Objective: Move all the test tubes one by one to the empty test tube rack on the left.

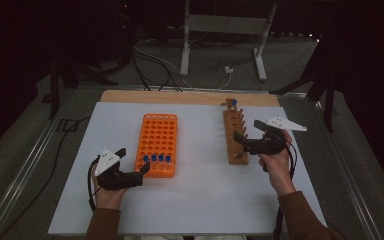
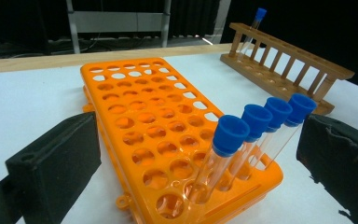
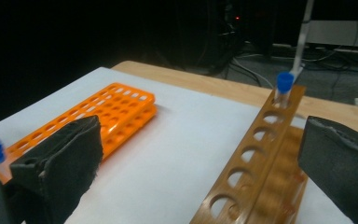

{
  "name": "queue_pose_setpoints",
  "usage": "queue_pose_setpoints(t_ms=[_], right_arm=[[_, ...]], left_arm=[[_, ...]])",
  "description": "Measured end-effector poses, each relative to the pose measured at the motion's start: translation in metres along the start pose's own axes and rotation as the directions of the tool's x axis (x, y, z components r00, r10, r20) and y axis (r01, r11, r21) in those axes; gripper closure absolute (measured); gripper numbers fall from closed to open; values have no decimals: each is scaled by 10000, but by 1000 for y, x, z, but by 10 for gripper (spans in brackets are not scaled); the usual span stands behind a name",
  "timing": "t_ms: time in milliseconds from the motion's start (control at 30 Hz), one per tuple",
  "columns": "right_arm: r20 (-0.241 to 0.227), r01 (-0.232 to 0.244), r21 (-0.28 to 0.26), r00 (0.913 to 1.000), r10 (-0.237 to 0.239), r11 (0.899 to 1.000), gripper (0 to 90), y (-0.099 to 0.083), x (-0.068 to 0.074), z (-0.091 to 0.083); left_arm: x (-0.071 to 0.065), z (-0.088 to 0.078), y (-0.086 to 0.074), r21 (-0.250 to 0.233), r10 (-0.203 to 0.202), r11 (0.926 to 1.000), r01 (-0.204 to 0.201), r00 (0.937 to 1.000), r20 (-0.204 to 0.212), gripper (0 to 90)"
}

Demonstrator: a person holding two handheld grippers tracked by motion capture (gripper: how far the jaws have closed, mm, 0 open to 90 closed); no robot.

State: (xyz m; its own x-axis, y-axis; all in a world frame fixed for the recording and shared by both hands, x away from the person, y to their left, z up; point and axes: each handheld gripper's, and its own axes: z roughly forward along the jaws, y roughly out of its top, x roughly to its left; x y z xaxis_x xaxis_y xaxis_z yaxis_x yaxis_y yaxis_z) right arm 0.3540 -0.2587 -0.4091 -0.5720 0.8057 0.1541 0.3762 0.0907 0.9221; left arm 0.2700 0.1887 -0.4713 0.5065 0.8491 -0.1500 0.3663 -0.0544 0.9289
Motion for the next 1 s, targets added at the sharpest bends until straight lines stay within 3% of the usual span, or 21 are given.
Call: queue_pose_setpoints(t_ms=[633, 867, 1000], right_arm=[[628, 40, 96, 9980, -46, 9999, 4, 41, -13, 41], [810, -166, 247, 9966, 146, 9996, 4, 44, -19, 55], [908, -504, 244, 9947, 480, 9984, 4, 45, -24, 63]], left_arm=[[2, -1, -1, -102, -161, 9998, 160, 9998, -108, 8], [3, -2, 0, -136, -158, 9998, 157, 9998, -105, 8], [4, -2, 0, -117, -224, 9997, 224, 9997, 10, 8]])
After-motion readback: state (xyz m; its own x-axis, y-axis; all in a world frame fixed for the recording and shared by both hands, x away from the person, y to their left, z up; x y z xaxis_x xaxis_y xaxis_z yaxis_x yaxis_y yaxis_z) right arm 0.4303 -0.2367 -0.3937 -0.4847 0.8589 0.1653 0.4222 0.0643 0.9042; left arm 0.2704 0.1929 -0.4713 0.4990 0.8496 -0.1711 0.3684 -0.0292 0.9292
